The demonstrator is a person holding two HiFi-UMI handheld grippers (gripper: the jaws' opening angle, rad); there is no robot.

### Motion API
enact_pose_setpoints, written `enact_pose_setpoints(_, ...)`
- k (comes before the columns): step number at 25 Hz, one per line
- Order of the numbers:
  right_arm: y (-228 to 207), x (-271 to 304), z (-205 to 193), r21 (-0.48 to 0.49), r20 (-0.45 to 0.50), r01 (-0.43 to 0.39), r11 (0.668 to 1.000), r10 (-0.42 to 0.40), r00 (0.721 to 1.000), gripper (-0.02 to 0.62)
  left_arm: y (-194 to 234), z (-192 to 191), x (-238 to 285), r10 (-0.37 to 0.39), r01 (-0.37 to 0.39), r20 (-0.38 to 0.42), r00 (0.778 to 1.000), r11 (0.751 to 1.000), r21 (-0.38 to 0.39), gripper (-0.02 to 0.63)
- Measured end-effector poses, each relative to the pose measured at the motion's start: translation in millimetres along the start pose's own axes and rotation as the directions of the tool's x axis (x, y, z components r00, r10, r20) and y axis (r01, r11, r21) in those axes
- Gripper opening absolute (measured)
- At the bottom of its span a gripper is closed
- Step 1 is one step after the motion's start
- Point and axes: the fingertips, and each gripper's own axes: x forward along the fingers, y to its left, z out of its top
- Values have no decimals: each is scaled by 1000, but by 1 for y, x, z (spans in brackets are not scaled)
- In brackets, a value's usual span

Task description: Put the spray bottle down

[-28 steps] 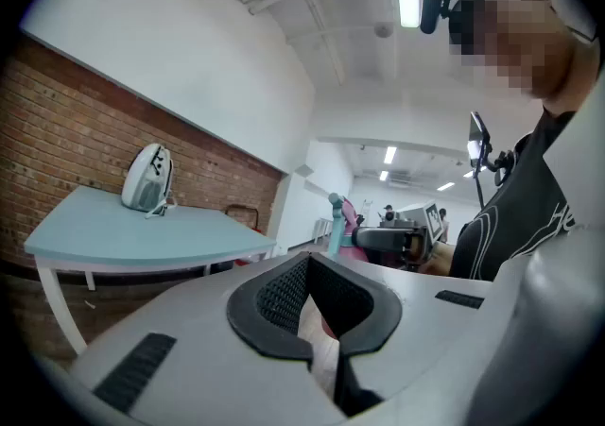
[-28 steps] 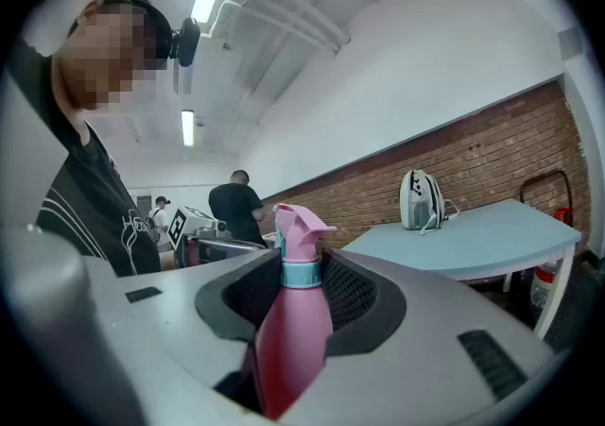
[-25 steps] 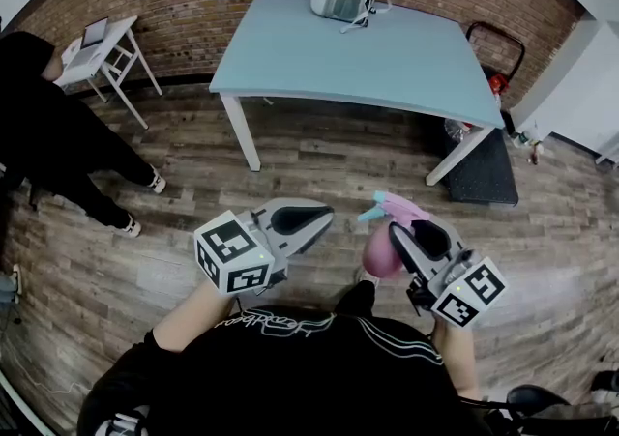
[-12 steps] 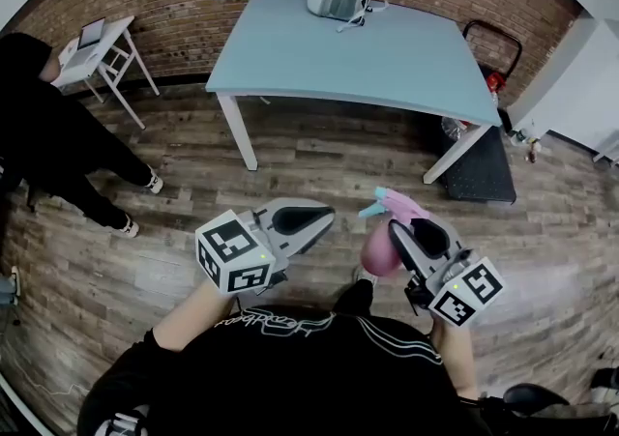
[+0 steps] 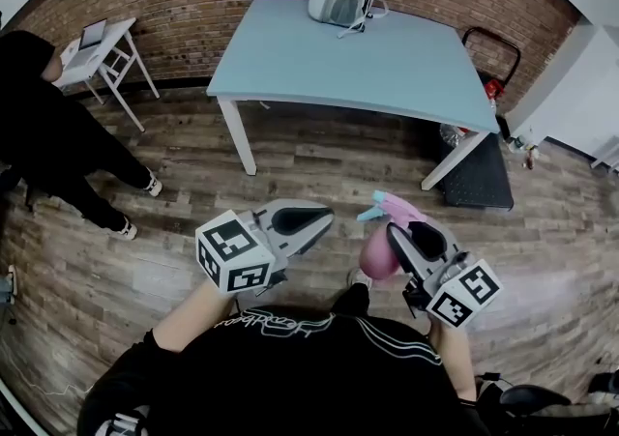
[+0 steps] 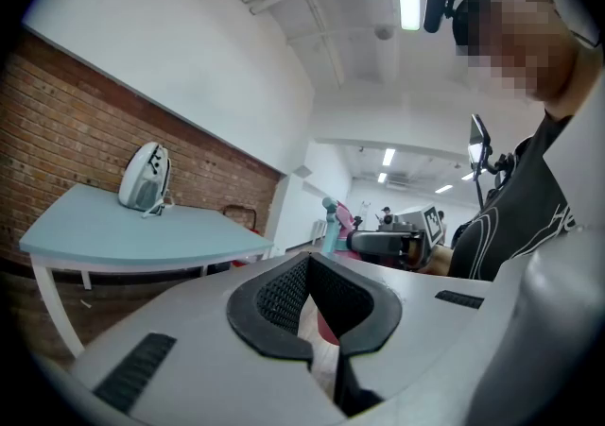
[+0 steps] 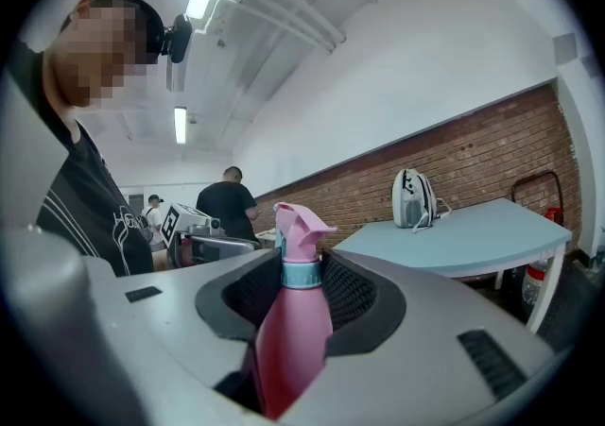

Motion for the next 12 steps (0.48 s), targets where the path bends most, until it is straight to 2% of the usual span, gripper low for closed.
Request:
enact_pose_setpoints(8, 0, 21, 8, -6, -4, -23, 1000, 23, 1000, 132, 17, 9, -10, 16, -16, 18, 1000, 1000, -26, 8)
enact_pose_setpoints(12, -14, 33, 4, 12, -19, -35, 999, 36, 999, 132, 32, 8, -1, 26, -25, 14, 1000, 999, -48, 8)
